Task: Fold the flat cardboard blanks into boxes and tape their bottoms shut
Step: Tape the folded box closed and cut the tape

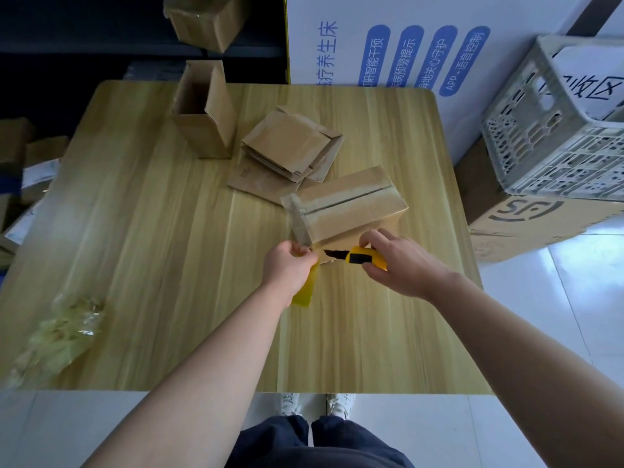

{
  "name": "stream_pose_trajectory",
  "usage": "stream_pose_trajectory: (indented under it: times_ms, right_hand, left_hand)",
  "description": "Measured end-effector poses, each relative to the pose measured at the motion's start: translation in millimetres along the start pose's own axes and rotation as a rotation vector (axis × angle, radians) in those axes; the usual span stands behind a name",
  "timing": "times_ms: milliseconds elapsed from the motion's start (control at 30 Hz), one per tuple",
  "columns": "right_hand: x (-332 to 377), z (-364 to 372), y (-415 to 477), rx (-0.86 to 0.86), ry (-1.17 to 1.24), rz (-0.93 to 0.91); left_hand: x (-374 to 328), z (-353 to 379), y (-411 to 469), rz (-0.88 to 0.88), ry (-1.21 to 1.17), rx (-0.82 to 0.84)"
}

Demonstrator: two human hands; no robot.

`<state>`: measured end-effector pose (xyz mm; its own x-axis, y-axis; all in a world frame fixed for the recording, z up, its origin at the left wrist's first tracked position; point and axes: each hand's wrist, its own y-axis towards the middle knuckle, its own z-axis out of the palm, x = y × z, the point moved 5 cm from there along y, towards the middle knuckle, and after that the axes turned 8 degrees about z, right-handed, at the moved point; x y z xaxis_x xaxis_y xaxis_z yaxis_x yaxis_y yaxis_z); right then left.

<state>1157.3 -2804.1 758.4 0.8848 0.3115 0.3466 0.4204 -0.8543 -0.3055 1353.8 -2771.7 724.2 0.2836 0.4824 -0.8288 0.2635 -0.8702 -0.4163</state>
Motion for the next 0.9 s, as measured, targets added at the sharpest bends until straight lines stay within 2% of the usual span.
stream_pose_trajectory:
  times_ms: [133, 300, 433, 533, 600, 733, 900]
  right_hand:
    - [-9.5, 16.6, -4.5, -0.026, -0.069, -0.024]
    - [-26.5, 67.8, -4.3, 0.159, -0.244, 0.188]
    - [-33.9, 105.7, -3.0, 0.136, -0.271, 0.296]
    - [-35.1, 115.0, 0.3, 0.105, -0.251, 0.304]
    - [-31.9, 107.3, 1.8, 0.029, -0.196, 0.303]
    - [-14.4, 63.7, -0.4, -0.341, 0.112, 0.273]
    - [14.8, 18.9, -3.9, -0.659, 0.234, 0.151]
  left_hand:
    - [0.8, -3.7, 2.4, 0.032, 0.079, 0.002]
    - [5.1, -6.6, 6.9, 0.087, 0.195, -0.005]
    - [18.5, -11.0, 10.9, 0.117, 0.298, -0.036]
    - [30.1, -18.1, 10.4, 0.096, 0.270, -0.092]
    - [33.2, -23.0, 7.2, 0.092, 0.213, -0.123]
    - [32.3, -27.3, 0.0, 0.154, 0.198, -0.159]
    - [30.2, -30.3, -9.1, 0.231, 0.151, -0.177]
